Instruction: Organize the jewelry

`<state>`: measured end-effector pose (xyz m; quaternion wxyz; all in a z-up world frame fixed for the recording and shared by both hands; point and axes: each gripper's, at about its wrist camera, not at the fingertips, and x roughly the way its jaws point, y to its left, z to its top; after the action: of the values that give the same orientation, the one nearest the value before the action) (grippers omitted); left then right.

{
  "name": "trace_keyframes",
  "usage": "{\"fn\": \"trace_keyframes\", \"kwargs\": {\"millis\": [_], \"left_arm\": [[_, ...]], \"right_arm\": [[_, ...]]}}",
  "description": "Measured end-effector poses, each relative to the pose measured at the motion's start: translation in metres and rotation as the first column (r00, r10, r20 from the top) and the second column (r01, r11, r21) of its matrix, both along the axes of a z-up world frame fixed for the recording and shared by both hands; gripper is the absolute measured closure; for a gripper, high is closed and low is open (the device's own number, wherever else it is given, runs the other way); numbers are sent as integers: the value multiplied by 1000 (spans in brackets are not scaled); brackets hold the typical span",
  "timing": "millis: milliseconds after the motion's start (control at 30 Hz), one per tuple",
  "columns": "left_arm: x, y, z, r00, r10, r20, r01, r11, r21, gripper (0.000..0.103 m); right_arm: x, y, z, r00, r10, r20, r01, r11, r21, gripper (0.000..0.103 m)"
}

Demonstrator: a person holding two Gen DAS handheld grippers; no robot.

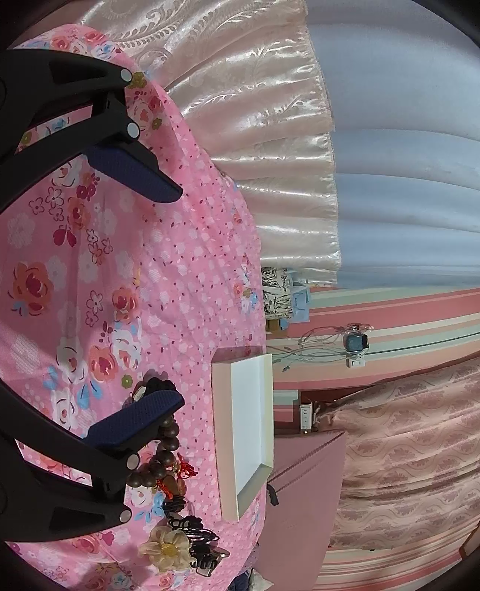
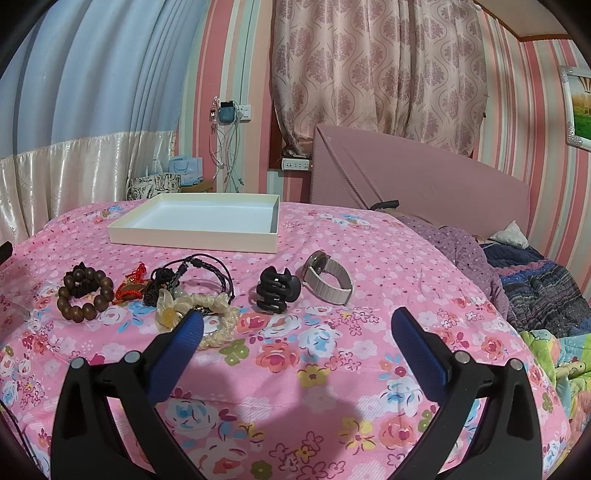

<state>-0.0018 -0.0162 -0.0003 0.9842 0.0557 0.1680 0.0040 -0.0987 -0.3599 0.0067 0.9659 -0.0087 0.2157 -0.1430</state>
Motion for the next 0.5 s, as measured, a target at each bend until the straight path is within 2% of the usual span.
{"fn": "trace_keyframes", "kwargs": {"millis": [233,367,500], "left_arm": [[11,-14,-1,997,-51,-64,54,998,31,3],[23,-21,4,988,-79,-129,77,997,-17,3],[41,-28,7,973,-109,-202,94,992,-82,3]], "right_arm": [[3,8,1,999,41,-6,-41,999,-12,2],[8,10,4,997,82,-3,-81,994,74,2],[23,21,9,994,104,-16,-102,990,97,2]]}}
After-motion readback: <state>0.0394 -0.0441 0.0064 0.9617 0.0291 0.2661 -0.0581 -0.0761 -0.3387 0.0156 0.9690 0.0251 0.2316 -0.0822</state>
